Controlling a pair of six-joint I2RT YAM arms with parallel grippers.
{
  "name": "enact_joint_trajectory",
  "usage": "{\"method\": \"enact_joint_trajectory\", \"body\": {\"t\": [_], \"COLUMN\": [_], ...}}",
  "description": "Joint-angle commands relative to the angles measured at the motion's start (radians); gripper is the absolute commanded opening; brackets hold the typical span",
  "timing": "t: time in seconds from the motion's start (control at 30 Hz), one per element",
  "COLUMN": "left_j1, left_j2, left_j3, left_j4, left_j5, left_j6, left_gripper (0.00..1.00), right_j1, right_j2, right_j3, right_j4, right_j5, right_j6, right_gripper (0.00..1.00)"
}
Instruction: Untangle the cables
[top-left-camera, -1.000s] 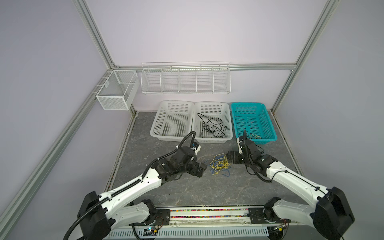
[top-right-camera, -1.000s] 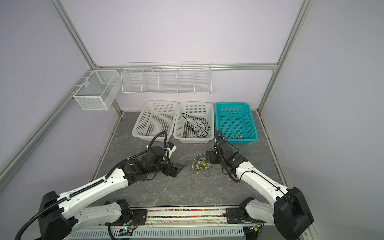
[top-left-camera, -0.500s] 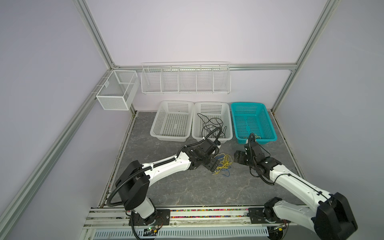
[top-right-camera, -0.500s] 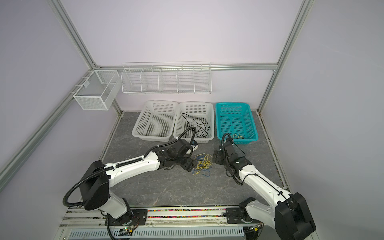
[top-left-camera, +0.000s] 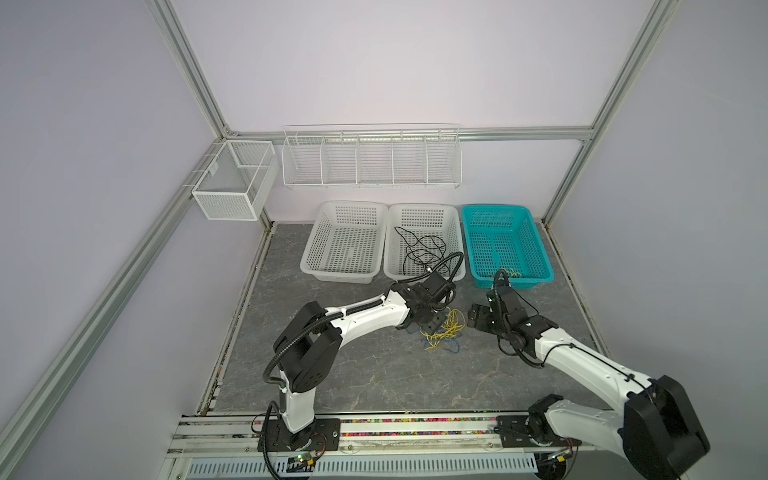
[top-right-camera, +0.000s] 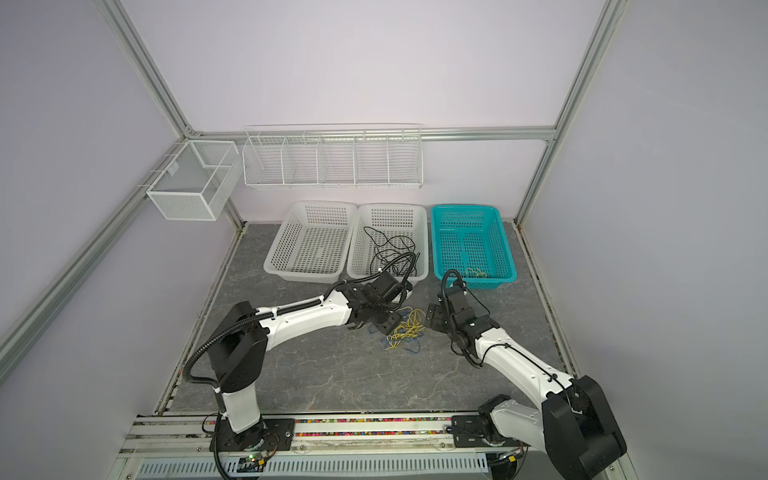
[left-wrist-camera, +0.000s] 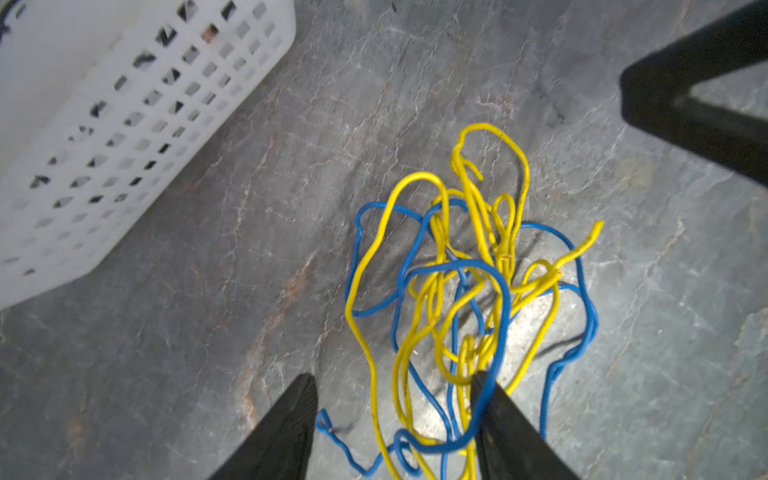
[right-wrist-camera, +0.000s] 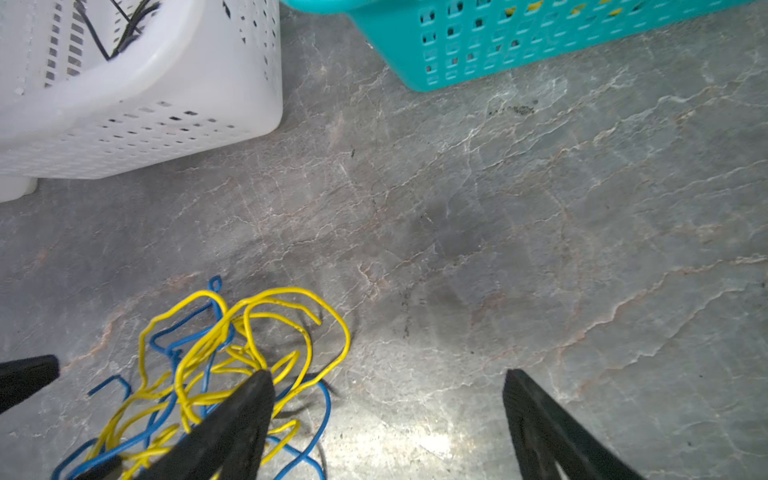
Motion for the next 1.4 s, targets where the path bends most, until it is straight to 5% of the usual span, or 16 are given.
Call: {"method": "enact_joint_trajectory", "body": {"t": [0.0,0.53,1.1,1.37], "left_j1": [-0.006,-0.006,-0.007,-0.006], "left_j2": [0.014,-0.02,-0.087,-0.162], "left_j3": [0.011,-0.019,-0.025,-0.028], "left_j4": [-0.012,-0.013,-0.041,-0.055], "left_j5": [-0.003,0.032,0.029,0.073], "left_j6": [0.024,0.008,0.012,-0.036], "left_gripper": [0.51,0.18,0.0,0.0], "right_j1": [-0.004,0.011,0.066,0.089], "right_j2": [0.004,0.026,0.179,0.214], "right_j3": [-0.015,-0.062,-0.023,-0.006], "right_j4": [0.038,0.25,0.3,0.308], "right_j5": [-0.025,-0.273,-0.317,-0.322], "right_j6": [0.017,-0.025,-0.028,-0.031], "right_gripper": [0.89,0.89,0.94,0.96]}}
